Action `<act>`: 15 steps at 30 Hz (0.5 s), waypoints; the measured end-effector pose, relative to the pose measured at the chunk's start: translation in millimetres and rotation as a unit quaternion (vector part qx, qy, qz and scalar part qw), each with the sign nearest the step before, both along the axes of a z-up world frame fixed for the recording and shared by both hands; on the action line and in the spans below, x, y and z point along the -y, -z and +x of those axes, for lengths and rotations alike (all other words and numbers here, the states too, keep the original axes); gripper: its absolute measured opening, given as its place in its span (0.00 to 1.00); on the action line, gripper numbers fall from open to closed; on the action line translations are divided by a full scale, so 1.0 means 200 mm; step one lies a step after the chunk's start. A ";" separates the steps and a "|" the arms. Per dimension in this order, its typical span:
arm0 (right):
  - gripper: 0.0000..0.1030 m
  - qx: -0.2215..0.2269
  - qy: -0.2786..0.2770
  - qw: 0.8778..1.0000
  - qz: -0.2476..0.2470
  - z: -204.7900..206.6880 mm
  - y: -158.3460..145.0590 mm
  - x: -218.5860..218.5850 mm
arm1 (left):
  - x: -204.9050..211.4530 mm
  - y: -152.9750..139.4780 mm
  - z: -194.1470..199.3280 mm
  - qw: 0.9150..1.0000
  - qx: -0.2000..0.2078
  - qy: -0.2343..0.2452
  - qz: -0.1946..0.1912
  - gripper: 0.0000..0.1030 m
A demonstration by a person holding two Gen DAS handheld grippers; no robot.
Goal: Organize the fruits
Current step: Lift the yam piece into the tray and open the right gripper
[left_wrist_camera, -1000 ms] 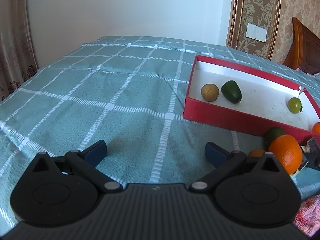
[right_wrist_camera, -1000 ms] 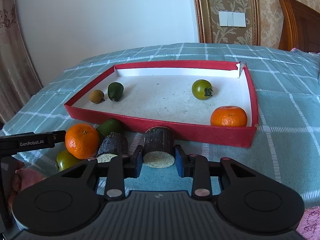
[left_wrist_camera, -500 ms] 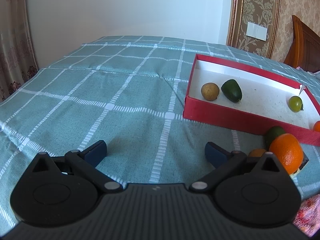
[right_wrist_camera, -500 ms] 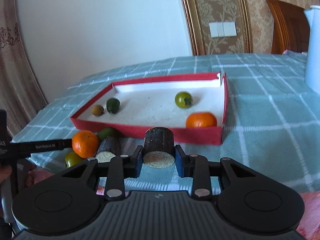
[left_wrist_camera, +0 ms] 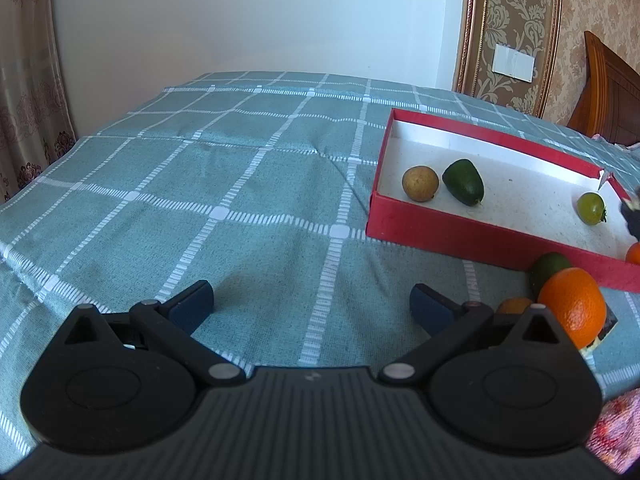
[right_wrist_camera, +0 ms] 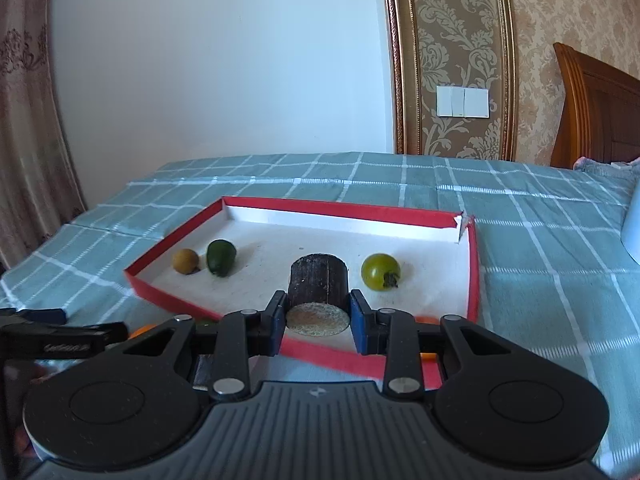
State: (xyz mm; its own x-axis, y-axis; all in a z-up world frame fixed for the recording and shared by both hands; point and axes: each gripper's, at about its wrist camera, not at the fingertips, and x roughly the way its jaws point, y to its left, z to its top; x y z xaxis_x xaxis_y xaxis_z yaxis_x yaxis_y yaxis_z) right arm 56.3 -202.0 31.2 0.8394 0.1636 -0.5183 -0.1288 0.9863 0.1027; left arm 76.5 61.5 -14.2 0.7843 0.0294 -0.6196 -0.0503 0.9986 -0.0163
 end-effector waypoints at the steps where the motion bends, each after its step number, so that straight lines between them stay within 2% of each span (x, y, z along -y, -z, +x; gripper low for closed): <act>1: 0.31 -0.003 0.002 1.000 -0.001 0.03 0.01 0.00 | 0.00 0.00 0.00 1.000 0.000 0.000 0.001 1.00; 9: 0.31 -0.030 0.003 0.999 -0.032 0.25 0.06 -0.07 | 0.00 0.00 0.00 1.000 -0.001 0.000 0.003 1.00; 15: 0.31 -0.051 0.013 0.998 -0.037 0.37 0.13 -0.08 | 0.00 0.00 0.00 1.000 -0.001 0.000 0.004 1.00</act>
